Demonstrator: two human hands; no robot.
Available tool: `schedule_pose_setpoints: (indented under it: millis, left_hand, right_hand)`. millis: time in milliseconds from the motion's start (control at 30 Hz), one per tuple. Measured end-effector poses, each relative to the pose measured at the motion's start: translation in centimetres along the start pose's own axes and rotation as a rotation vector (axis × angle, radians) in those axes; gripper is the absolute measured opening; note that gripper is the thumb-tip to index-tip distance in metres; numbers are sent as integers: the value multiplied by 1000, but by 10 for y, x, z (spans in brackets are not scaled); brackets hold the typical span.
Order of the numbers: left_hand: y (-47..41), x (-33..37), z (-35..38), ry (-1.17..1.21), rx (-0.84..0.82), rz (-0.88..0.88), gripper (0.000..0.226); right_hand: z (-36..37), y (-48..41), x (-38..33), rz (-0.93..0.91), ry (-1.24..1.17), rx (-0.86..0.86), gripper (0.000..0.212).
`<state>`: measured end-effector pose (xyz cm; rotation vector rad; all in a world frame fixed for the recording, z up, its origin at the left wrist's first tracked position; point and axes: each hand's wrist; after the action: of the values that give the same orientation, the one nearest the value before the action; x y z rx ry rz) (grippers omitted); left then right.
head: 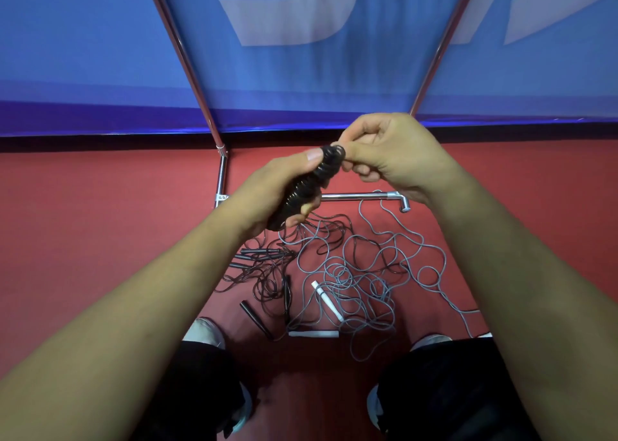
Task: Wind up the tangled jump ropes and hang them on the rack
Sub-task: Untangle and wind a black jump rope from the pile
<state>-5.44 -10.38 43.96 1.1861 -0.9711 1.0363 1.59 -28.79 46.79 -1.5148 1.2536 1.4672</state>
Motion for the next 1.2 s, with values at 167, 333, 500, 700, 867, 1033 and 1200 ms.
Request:
schedule_pose_setpoints:
  millis: [167,333,500,700,867,1033,1200]
  left_hand:
    - [-2,1,4,262,49,-37,45]
    - [-2,4,5,361,115,-94,55]
    - [-4,4,7,136,233,-60,42]
    - [-6,6,6,160,234,1,37]
    - [-5,4,4,153,259,0,35]
    - [-7,0,5,142,257,-8,32]
    - [-5,-3,11,168,237,-26,31]
  right_hand:
    - [1,1,2,-10,60,19,6]
    - [7,1,1,-24,95,45,10]
    - [5,2,7,-115,273,113,15]
    - [11,4,-3,-94,141,93,11]
    - [15,5,-4,-183,236,119,25]
    - [14,5,-4,-222,226,134,11]
    - [13,7,-6,-209,289,135,13]
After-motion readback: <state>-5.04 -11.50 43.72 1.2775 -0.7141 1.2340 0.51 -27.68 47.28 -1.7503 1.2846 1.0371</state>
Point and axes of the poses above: each hand's wrist, its own y-axis away from the middle knuckle, its own z-axis out of the palm, x = y × z, and after that the axes turned 12 degrees about x, right-handed
